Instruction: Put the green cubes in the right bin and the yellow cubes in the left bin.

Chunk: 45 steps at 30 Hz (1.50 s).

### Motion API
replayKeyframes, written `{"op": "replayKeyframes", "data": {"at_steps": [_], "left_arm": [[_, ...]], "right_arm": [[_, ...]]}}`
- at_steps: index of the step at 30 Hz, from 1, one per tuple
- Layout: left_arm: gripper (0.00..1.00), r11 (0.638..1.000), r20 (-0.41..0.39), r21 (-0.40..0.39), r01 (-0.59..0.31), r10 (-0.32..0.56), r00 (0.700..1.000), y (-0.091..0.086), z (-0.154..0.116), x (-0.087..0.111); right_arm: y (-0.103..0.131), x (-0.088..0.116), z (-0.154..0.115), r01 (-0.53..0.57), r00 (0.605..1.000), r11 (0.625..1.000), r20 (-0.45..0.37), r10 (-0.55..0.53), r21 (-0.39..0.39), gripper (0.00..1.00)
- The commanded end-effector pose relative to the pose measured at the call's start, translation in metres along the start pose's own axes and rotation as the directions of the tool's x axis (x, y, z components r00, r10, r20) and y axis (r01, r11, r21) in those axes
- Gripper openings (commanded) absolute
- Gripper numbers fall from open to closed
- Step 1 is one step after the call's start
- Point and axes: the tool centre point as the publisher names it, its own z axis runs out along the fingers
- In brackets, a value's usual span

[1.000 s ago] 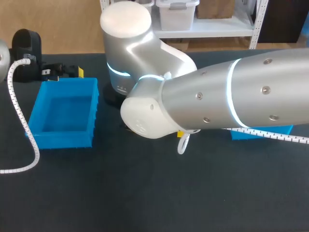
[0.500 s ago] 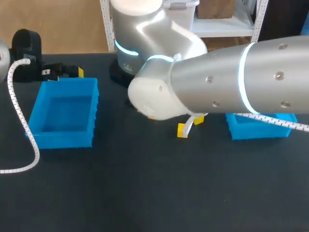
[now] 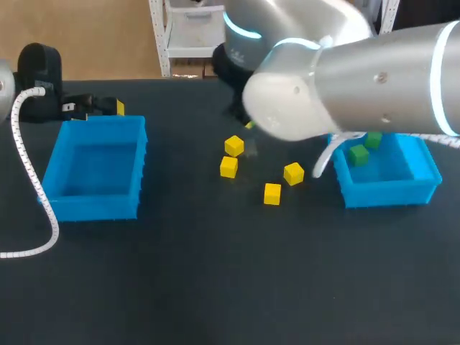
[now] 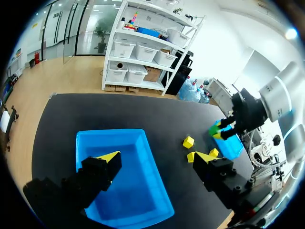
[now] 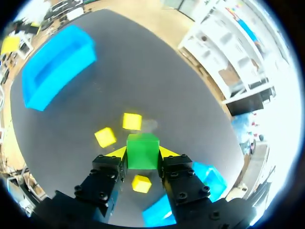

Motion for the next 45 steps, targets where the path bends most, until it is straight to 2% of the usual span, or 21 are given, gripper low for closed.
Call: {"op": "replayKeyframes", "data": {"at_steps": [1, 11, 24, 36, 45], "left_arm": [[1.00, 1.000, 0.006, 0.010, -0.002, 0.002, 1.000, 0.002, 0.000, 0.001], [1.00, 1.000, 0.006, 0.010, -0.002, 0.002, 1.000, 0.002, 0.000, 0.001], [1.00, 1.000, 0.006, 0.010, -0.002, 0.002, 1.000, 0.002, 0.000, 0.001], [1.00, 1.000, 0.006, 0.010, -0.002, 0.002, 1.000, 0.002, 0.000, 0.001], [1.00, 1.000, 0.006, 0.010, -0.002, 0.002, 1.000, 0.002, 0.000, 0.001]], "right_arm": [[-0.022, 0.031, -0.013, -0.041, 0.995, 0.999, 0.097, 0.040, 0.009, 0.00], [-0.082, 0.079, -0.022, -0.196, 0.976, 0.980, 0.107, 0.191, 0.044, 0.00], [-0.128, 0.132, -0.020, -0.341, 0.936, 0.939, 0.112, 0.335, 0.043, 0.00], [-0.146, 0.168, -0.007, -0.400, 0.913, 0.916, 0.103, 0.395, 0.021, 0.00], [-0.152, 0.178, 0.003, -0.405, 0.911, 0.914, 0.087, 0.403, 0.004, 0.00]]}}
